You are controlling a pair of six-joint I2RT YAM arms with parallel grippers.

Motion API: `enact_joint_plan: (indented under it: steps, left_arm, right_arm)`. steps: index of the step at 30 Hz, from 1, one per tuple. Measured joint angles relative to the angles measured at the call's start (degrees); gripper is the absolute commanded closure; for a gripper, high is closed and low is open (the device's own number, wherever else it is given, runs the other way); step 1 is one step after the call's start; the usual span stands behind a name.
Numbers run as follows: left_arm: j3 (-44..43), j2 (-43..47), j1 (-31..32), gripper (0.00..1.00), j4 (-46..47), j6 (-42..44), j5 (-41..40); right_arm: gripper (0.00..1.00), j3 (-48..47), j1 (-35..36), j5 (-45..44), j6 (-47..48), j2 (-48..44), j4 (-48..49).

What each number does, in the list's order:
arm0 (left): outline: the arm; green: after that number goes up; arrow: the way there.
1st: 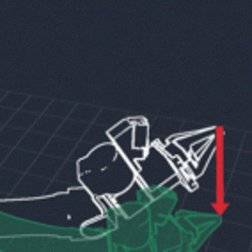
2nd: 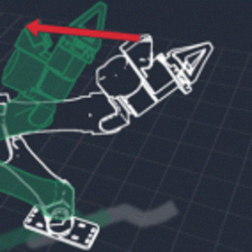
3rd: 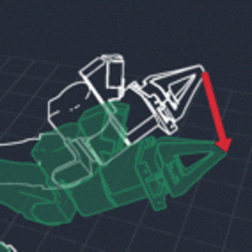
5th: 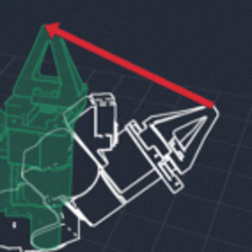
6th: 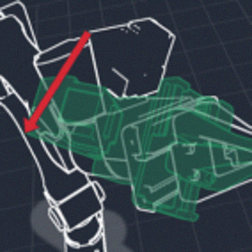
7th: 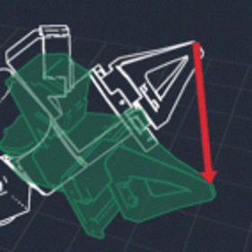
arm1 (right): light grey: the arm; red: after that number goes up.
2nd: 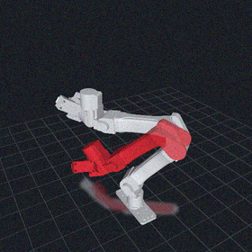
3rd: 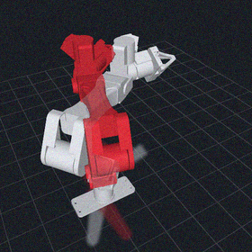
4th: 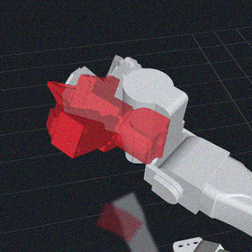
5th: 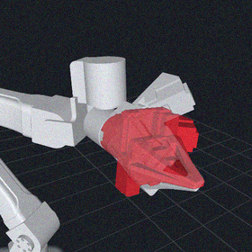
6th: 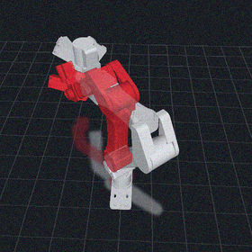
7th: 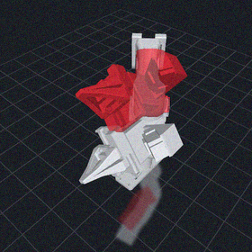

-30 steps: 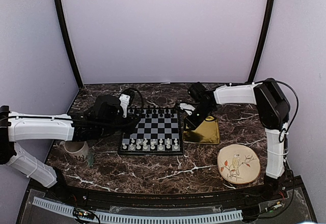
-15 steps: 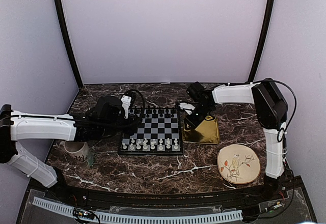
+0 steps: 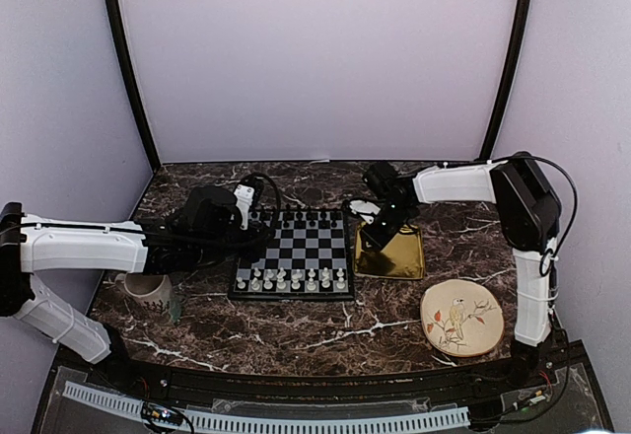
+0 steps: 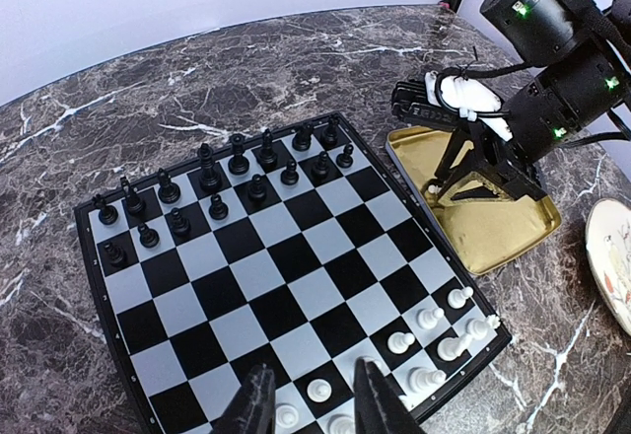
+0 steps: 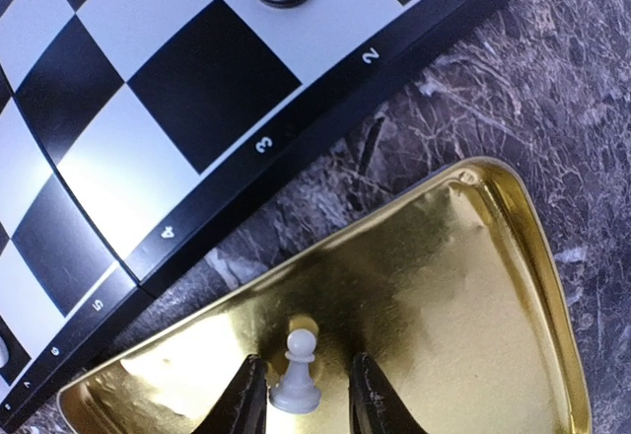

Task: Set up the chess pieces on the board
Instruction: Pick up the pawn from the storage box, then pass from the right arm to the left

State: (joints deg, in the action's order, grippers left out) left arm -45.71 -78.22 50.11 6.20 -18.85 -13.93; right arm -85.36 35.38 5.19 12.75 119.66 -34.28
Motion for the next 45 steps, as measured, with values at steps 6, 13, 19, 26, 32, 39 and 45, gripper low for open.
enact_joint_plan:
  steps: [6,13,19,26,32,39,45]
  left_arm:
    - [0.00,-0.33,0.00,0.71,0.46,0.00,0.02]
    - [0.00,-0.85,0.00,0.71,0.59,0.00,0.26]
    - [0.02,-0.85,0.00,0.71,0.61,0.02,0.42]
    - [-0.42,-3.28,0.00,0.69,1.64,0.04,1.33]
    - [-6.05,-10.54,-0.42,0.68,4.94,-1.14,5.95]
    - [-12.13,-18.38,-2.29,0.68,15.28,-8.63,18.25]
    - [-15.13,-24.68,-2.75,0.68,25.16,-17.25,27.15]
  right_arm:
    - [0.71,1.84,0.00,-2.03,0.39,-1.27,0.44]
    - [0.79,1.97,0.02,-2.23,1.14,-1.29,0.79]
    - [0.87,1.99,0.02,-1.81,1.95,-1.29,0.83]
    - [0.90,3.63,-0.57,0.39,2.01,-3.50,0.98]
    - [0.91,4.87,-3.69,13.66,1.97,-10.64,1.60]
    - [0.90,5.79,-5.27,29.99,1.99,-17.35,2.69]
    - [0.90,6.16,-5.07,37.92,1.92,-17.51,2.75]
